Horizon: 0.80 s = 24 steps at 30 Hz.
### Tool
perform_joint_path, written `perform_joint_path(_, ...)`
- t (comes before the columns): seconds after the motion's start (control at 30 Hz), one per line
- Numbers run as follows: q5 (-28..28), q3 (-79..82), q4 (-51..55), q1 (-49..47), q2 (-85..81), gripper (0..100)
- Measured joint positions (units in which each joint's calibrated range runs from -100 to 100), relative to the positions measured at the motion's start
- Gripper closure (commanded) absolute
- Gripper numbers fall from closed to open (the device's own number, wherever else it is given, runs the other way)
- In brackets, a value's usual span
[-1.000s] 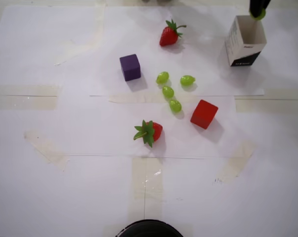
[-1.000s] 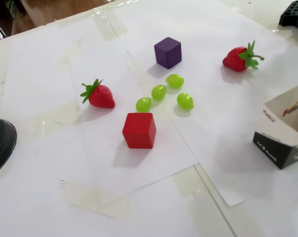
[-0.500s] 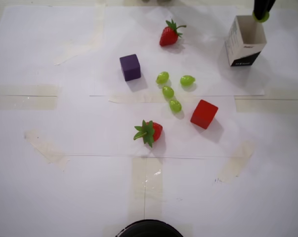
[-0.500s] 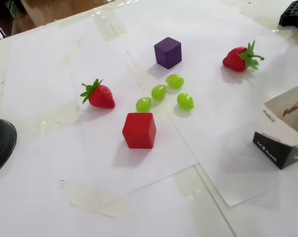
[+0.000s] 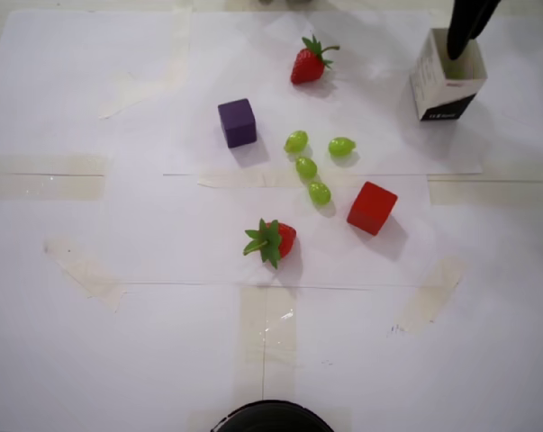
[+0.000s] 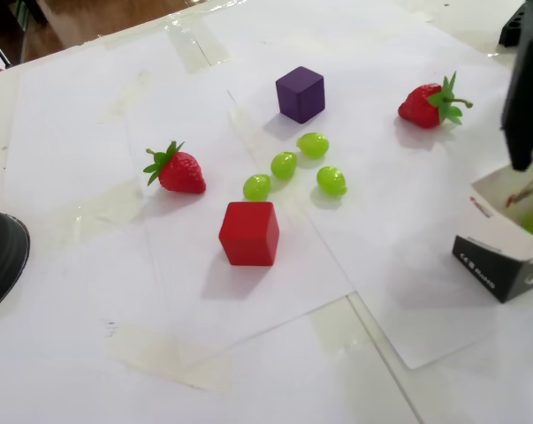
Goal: Pick up the grapes and place them in the box.
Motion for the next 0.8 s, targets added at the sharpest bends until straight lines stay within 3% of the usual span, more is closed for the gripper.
perform_joint_path(0.3,0.83,-6.97,3.4,3.6,0.0,79)
perform_joint_path(0.53,5.08,-10.05,8.06,16.25,0.0,79)
perform_joint_path(0.8,6.84,3.35,-0.47,30.86,0.09,81)
